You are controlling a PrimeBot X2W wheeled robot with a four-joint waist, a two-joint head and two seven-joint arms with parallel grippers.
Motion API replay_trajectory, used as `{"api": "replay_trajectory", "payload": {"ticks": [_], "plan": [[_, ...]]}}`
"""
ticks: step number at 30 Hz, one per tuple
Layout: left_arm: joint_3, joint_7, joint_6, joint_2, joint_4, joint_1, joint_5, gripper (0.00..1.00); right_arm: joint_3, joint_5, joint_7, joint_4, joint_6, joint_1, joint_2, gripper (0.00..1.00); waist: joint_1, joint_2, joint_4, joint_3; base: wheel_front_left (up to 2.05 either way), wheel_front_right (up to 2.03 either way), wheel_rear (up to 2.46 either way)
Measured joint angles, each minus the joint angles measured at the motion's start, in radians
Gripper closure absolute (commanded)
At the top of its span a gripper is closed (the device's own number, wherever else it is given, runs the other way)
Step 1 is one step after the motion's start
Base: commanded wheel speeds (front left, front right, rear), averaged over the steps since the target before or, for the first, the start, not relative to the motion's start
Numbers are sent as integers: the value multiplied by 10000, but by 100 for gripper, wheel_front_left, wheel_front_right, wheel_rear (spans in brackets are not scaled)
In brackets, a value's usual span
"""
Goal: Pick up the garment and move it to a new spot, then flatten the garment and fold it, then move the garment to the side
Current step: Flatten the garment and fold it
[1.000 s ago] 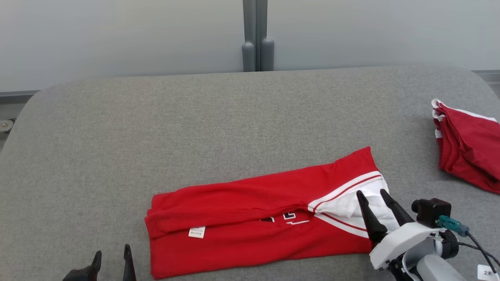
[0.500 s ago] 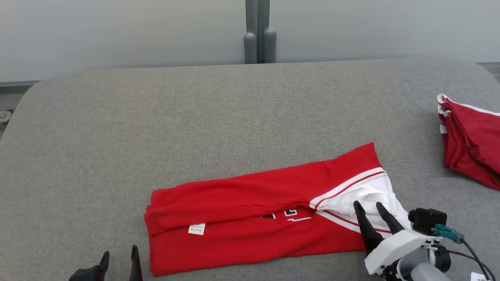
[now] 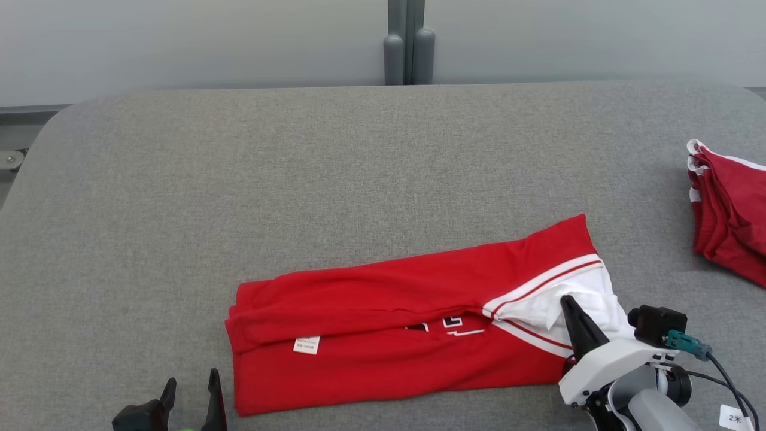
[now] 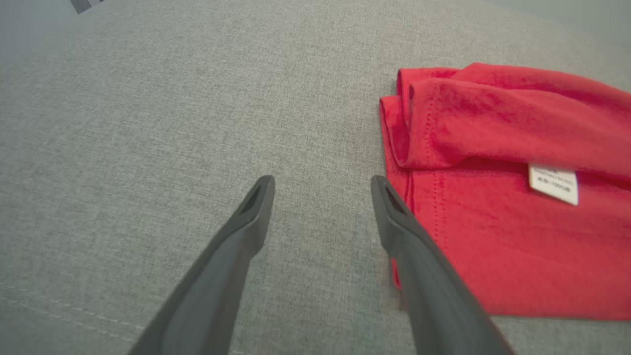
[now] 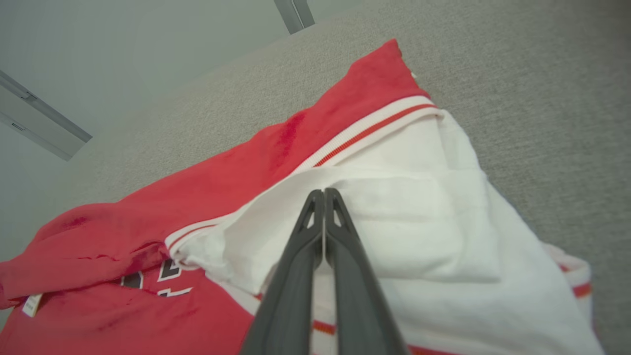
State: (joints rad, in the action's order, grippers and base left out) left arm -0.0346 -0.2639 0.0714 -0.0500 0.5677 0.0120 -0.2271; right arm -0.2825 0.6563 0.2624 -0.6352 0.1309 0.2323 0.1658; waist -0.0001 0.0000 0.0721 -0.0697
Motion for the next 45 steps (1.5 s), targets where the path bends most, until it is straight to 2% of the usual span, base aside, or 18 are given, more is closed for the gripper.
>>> {"api": "replay_trajectory", "payload": {"ticks": [11, 19, 22, 23, 24, 25, 31, 36, 40, 45], "plan": [[10, 0, 38, 0, -94, 89, -48, 0, 259, -102, 0, 385, 0, -284, -127, 100, 0, 0, -370, -57, 0, 0, 0], [-88, 0, 98, 4, -385, 220, 84, 0, 303, -153, 2, 1789, 0, -1432, -198, 100, 0, 0, -894, -139, 0, 0, 0], [-144, 0, 125, 8, -389, 235, 98, 0, -36, -56, 0, 2075, 0, -1941, -153, 100, 0, 0, -1103, -169, 0, 0, 0], [-153, 0, 125, 6, -387, 240, 98, 0, -69, -21, 0, 2109, 0, -2061, -142, 88, 0, 0, -1171, -175, 0, 0, 0], [-165, 0, 127, 6, -385, 246, 98, 0, -150, 13, 0, 2111, 0, -2128, -92, 53, 0, 0, -1240, -179, 0, 0, 0], [-153, 0, 138, 6, -385, 261, 98, 0, -205, 21, 0, 2098, 0, -2170, -44, 0, 0, 0, -1302, -183, 0, 0, 0], [-31, 0, 125, 8, -364, 372, 81, 0, -67, -226, 2, 2130, 0, -2451, 221, 0, 0, 0, -1474, -83, 0, 0, 0], [-88, 0, 4, 10, -443, 258, 71, 0, 1051, -836, 0, 2481, -2, -3143, 462, 0, 0, 0, -1396, 176, 0, 0, 0], [-236, 0, -159, 10, -571, 58, 82, 0, 1941, -1252, 2, 3028, -2, -3103, 395, 0, 0, 0, -1296, 343, 0, 0, 0], [-105, 0, -190, 10, -690, -15, 109, 0, 2031, -1687, 2, 2970, 0, -2418, 303, 0, 0, 0, -1065, 411, 0, 0, 0]]}}
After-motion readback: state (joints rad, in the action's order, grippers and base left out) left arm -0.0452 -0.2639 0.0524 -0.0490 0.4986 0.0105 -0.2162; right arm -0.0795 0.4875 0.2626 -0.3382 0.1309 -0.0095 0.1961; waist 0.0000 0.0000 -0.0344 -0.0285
